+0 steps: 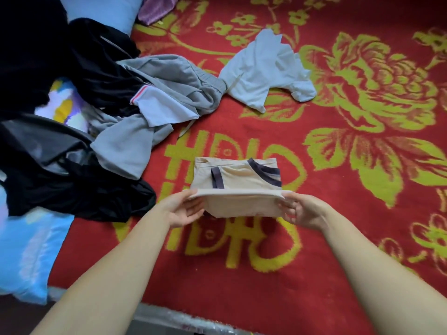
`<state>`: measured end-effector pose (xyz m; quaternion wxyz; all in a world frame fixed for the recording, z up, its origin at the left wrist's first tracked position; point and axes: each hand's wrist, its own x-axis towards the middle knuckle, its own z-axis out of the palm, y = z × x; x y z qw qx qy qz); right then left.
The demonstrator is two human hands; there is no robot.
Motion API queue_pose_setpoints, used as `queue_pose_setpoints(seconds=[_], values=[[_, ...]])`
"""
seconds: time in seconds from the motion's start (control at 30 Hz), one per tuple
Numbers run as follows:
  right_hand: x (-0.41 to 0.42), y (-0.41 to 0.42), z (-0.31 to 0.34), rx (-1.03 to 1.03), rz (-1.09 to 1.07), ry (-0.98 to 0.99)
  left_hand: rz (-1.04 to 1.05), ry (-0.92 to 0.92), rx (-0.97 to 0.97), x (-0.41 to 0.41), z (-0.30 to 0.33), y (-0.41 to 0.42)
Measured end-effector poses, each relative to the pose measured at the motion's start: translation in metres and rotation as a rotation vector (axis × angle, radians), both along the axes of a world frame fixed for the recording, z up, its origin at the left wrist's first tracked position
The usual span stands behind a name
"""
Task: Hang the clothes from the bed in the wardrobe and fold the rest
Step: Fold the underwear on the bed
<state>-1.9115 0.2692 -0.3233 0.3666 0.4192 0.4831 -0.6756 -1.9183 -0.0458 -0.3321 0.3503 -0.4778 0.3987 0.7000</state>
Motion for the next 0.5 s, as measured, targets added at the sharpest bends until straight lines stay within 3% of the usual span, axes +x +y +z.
queue_pose_setpoints(seconds=[0.17, 0.27, 0.3, 0.37, 0.43, 0.5], values=[[-0.062, -0.026, -0.016, 0.032, -0.288, 0.109, 0.146, 0.15, -0.04, -0.064, -0.015, 0.023], [-0.066, -0.035, -0.041, 0.145, -0.346, 0.359, 0.126, 0.367, -0.106, -0.077, -0.039, 0.036], [-0.06, -0.036, -0.047, 0.27, -0.251, 0.455, 0.054, 0.441, -0.177, -0.074, -0.046, 0.04], [-0.041, -0.033, -0.056, 0.651, 0.189, 0.646, -0.273, 0.612, -0.423, -0.057, -0.053, 0.042], [-0.017, -0.028, -0.068, 0.946, 0.786, 0.823, -0.757, 0.837, -0.709, -0.027, -0.061, 0.041], [0.004, -0.03, -0.077, 1.127, 1.239, 0.946, -1.289, 1.026, -0.963, 0.003, -0.069, 0.042]])
